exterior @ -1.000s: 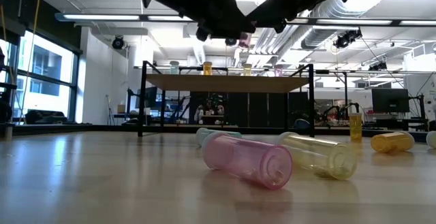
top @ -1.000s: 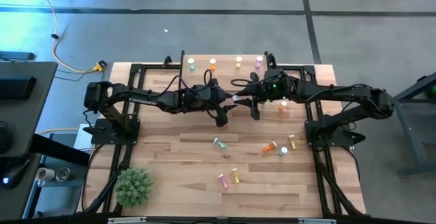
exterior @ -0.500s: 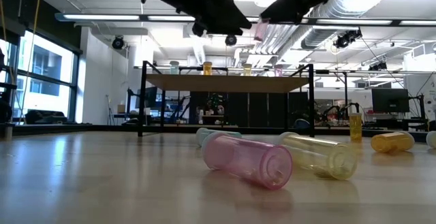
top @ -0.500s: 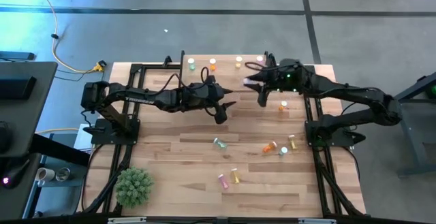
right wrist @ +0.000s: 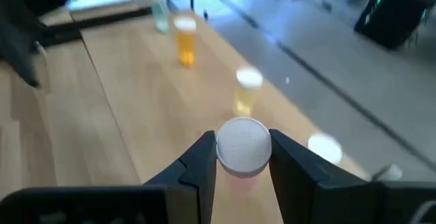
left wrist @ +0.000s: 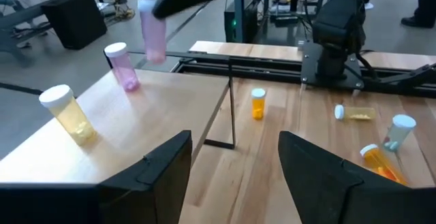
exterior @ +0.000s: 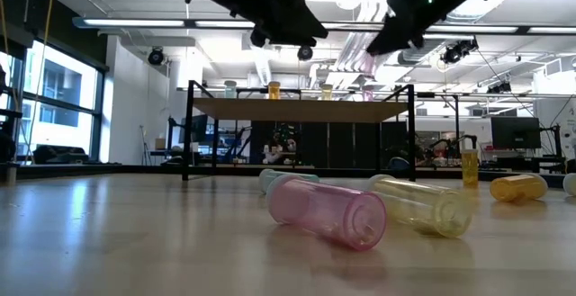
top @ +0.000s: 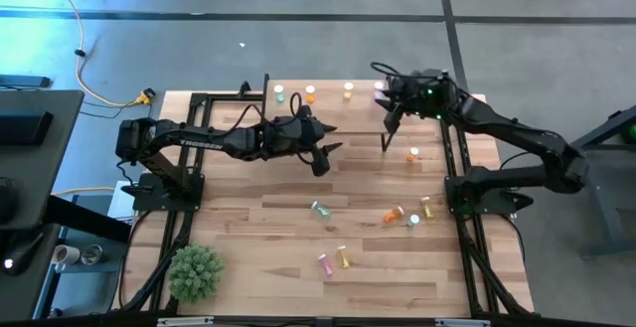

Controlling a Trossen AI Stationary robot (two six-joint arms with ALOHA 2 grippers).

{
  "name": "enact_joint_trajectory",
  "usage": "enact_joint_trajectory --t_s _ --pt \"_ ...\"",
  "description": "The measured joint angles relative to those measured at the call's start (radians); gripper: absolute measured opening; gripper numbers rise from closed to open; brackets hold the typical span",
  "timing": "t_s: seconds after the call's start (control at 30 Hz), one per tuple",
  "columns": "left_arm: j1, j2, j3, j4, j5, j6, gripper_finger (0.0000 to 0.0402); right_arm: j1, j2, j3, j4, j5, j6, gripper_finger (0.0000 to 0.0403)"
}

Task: Pick and place medicine bottles onto shelf by color
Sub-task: Put the top violet pill bottle on the shelf aligned with the other violet pill bottle

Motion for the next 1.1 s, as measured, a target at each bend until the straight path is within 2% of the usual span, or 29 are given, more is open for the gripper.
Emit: enact_joint_trajectory --t_s 0.4,0.6,1.1 --pt "0.000 0.000 0.000 0.000 0.001 0.000 0.0205 -0.006 0.078 0.000 -0.049 -0.003 0.065 0.0101" --pt "0.000 0.000 0.000 0.000 0.001 0.000 0.0204 -0.006 0.080 0.000 -0.076 0.040 0.068 0.0101" --pt "0.000 0.001 0.000 0.001 0.001 0.000 0.0202 -0.005 0.080 -0.002 -0.094 0.043 0.092 0.0101"
